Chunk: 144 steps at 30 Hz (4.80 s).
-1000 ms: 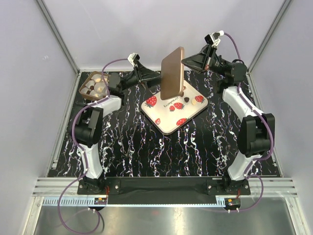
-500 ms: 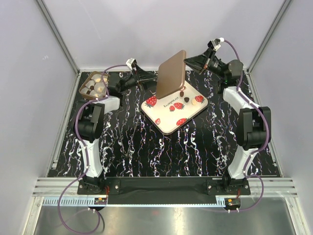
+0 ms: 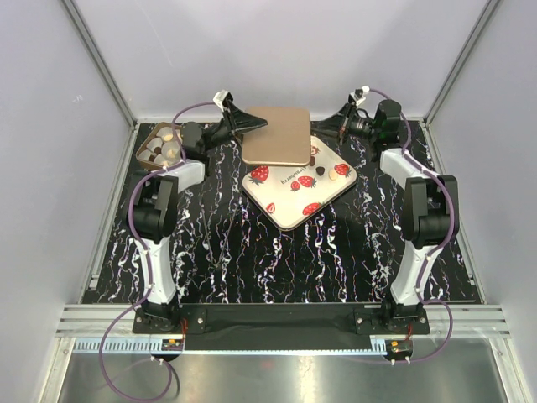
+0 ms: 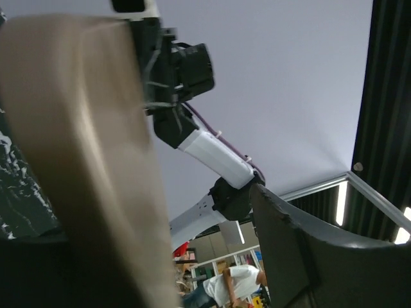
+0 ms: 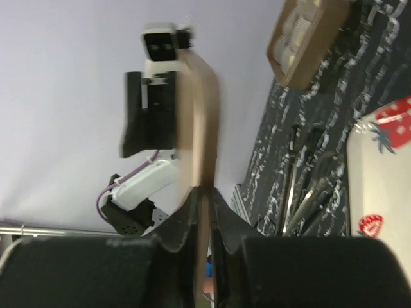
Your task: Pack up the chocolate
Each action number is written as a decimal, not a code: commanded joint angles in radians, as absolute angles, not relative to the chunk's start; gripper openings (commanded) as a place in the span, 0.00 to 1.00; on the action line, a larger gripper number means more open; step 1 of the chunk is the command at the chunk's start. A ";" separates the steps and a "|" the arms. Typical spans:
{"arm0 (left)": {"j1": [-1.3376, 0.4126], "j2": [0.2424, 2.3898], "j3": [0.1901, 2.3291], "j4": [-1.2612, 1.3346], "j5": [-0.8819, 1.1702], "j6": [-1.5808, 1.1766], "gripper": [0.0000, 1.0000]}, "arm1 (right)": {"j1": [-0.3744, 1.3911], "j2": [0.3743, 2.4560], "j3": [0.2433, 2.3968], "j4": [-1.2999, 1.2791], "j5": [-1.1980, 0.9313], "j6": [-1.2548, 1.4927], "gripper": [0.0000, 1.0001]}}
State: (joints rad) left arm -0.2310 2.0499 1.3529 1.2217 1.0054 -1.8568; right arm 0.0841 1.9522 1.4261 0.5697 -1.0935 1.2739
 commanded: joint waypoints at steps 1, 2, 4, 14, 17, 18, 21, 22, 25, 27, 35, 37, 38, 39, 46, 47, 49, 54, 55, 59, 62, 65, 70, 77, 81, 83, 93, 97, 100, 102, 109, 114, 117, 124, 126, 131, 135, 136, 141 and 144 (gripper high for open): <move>-0.255 2.009 1.402 1.667 0.986 -1.882 0.66 | 0.115 1.959 1.428 0.370 -1.135 1.094 0.16; -0.255 2.013 1.399 1.667 0.992 -1.879 0.66 | 0.115 1.960 1.424 0.374 -1.132 1.094 0.16; -0.255 2.028 1.393 1.669 0.994 -1.876 0.63 | 0.118 1.960 1.407 0.406 -1.137 1.109 0.16; -0.256 2.065 1.384 1.666 1.038 -1.873 0.26 | 0.143 1.990 1.356 0.492 -1.141 1.140 0.25; -0.256 2.068 1.368 1.666 1.058 -1.870 0.20 | 0.141 1.990 1.332 0.552 -1.149 1.173 0.31; -0.256 2.071 1.368 1.666 1.066 -1.870 0.19 | 0.137 1.987 1.338 0.543 -1.152 1.158 0.35; -0.249 2.074 1.364 1.666 1.089 -1.876 0.14 | 0.120 1.965 1.396 0.390 -1.132 1.053 0.52; -0.242 2.074 1.359 1.666 1.092 -1.876 0.14 | 0.108 1.959 1.448 0.258 -1.103 1.005 0.57; -0.232 2.063 1.347 1.666 1.118 -1.878 0.13 | 0.098 1.960 1.584 -0.064 -1.036 0.786 0.67; -0.227 2.059 1.345 1.666 1.130 -1.879 0.12 | 0.098 1.998 1.644 -0.177 -1.028 0.689 0.72; -0.221 2.052 1.364 1.666 1.154 -1.890 0.12 | 0.100 2.059 1.677 -0.195 -1.092 0.686 0.78; -0.221 2.059 1.376 1.664 1.160 -1.896 0.12 | 0.103 2.057 1.639 -0.099 -1.132 0.741 0.77; -0.221 2.063 1.379 1.666 1.166 -1.899 0.12 | 0.104 2.049 1.622 -0.062 -1.138 0.761 0.76; -0.221 2.066 1.385 1.664 1.167 -1.902 0.12 | 0.107 2.040 1.603 -0.020 -1.149 0.817 0.72; -0.219 2.079 1.376 1.664 1.196 -1.921 0.15 | 0.112 2.052 1.388 0.792 -1.238 1.359 0.33; -0.219 2.077 1.374 1.664 1.200 -1.927 0.18 | 0.110 2.059 1.379 0.849 -1.238 1.403 0.27; -0.207 2.072 1.358 1.657 1.197 -1.928 0.29 | 0.112 2.080 1.359 1.011 -1.235 1.532 0.01; -0.155 2.013 1.264 1.565 1.170 -1.855 0.51 | 0.112 2.089 1.368 1.151 -1.206 1.664 0.00; -0.150 2.003 1.250 1.534 1.170 -1.842 0.53 | 0.110 2.085 1.376 1.129 -1.201 1.654 0.00; -0.134 1.944 1.181 1.427 1.160 -1.763 0.61 | 0.110 2.043 1.417 0.941 -1.158 1.528 0.00; -0.124 1.902 1.138 1.295 1.160 -1.663 0.63 | 0.112 2.007 1.465 0.766 -1.118 1.383 0.00; -0.110 1.842 1.105 1.076 1.149 -1.500 0.70 | 0.112 1.987 1.486 0.692 -1.063 1.365 0.00; -0.060 1.706 1.135 0.363 1.007 -1.000 0.77 | 0.115 1.965 1.499 0.700 -0.960 1.384 0.00; 0.053 1.623 1.232 -0.164 0.628 -0.723 0.85 | 0.166 1.968 1.563 0.684 -0.772 1.374 0.00; 0.118 1.666 1.321 -0.317 0.333 -0.676 0.80 | 0.228 1.993 1.600 0.670 -0.631 1.333 0.00; 0.176 1.707 1.351 -0.318 0.289 -0.686 0.75 | 0.259 2.011 1.620 0.664 -0.600 1.315 0.00; 0.285 1.807 1.482 -0.377 -0.052 -0.543 0.64 | 0.285 2.059 1.641 0.647 -0.667 1.276 0.00; 0.291 1.894 1.595 -0.394 -0.117 -0.462 0.64 | 0.285 2.049 1.629 0.640 -0.715 1.253 0.00; 0.299 1.943 1.655 -0.400 -0.138 -0.443 0.63 | 0.285 2.030 1.608 0.635 -0.741 1.223 0.00; 0.314 1.995 1.684 -0.413 -0.132 -0.446 0.62 | 0.285 2.020 1.606 0.612 -0.767 1.210 0.00; 0.336 2.103 1.752 -0.399 -0.111 -0.420 0.58 | 0.284 1.982 1.598 0.523 -0.764 1.117 0.00; 0.336 2.161 1.790 -0.383 -0.054 -0.426 0.57 | 0.285 1.996 1.623 0.511 -0.765 1.106 0.00; 0.336 2.197 1.809 -0.394 -0.051 -0.434 0.54 | 0.287 2.000 1.624 0.505 -0.764 1.100 0.00; 0.336 2.186 1.744 -0.371 -0.034 -0.459 0.43 | 0.285 2.006 1.615 0.479 -0.755 1.078 0.00; 0.336 2.163 1.705 -0.367 -0.043 -0.462 0.40 | 0.285 2.009 1.612 0.476 -0.758 1.080 0.00; 0.334 2.094 1.608 -0.344 -0.048 -0.480 0.35 | 0.284 1.999 1.591 0.468 -0.749 1.066 0.00; 0.331 2.026 1.516 -0.327 -0.035 -0.492 0.32 | 0.284 1.993 1.569 0.476 -0.746 1.072 0.00; 0.330 2.016 1.502 -0.324 -0.034 -0.492 0.32 | 0.285 1.991 1.563 0.479 -0.746 1.075 0.00; 0.316 1.951 1.431 -0.328 -0.035 -0.503 0.32 | 0.290 1.990 1.549 0.480 -0.741 1.075 0.00; 0.307 1.913 1.378 -0.324 -0.031 -0.525 0.32 | 0.301 1.993 1.542 0.479 -0.730 1.074 0.00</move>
